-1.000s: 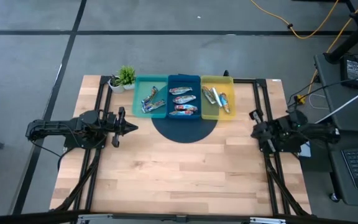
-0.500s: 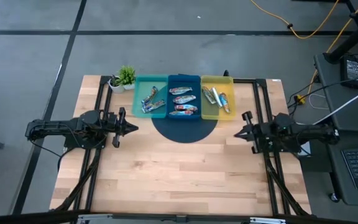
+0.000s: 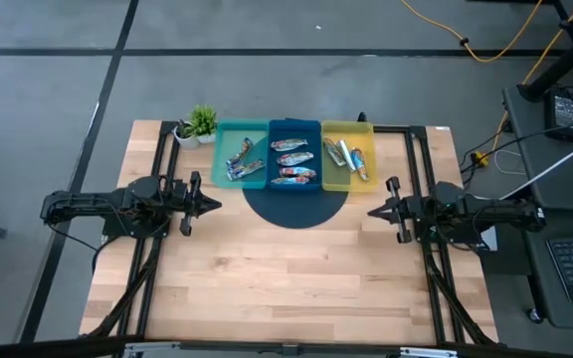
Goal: Pick and place Granola Bars by type
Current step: Return to Home Position
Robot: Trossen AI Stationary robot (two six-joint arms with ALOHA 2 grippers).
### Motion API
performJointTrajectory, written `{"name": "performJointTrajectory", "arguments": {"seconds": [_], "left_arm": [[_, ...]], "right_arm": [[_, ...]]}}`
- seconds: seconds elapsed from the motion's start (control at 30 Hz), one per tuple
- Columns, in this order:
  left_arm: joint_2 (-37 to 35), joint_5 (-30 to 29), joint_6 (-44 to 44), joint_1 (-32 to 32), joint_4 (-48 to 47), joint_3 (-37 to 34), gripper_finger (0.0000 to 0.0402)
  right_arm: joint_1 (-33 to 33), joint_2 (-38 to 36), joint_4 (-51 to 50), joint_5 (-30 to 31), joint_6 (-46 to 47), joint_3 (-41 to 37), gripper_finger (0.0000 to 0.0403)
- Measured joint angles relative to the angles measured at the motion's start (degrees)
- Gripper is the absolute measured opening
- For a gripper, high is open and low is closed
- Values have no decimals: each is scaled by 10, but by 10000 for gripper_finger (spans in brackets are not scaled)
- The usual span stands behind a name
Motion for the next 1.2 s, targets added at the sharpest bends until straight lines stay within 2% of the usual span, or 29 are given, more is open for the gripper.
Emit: {"name": "performJointTrajectory", "arguments": {"seconds": [0.13, 0.37, 1.2], "left_arm": [[0, 0, 0, 0, 0, 0, 7], [0, 0, 0, 0, 0, 0, 10], [0, 0, 0, 0, 0, 0, 6]], "right_arm": [[0, 0, -2, 20, -41, 0, 11], [0, 0, -3, 22, -43, 0, 30], [0, 0, -3, 21, -43, 0, 32]]}}
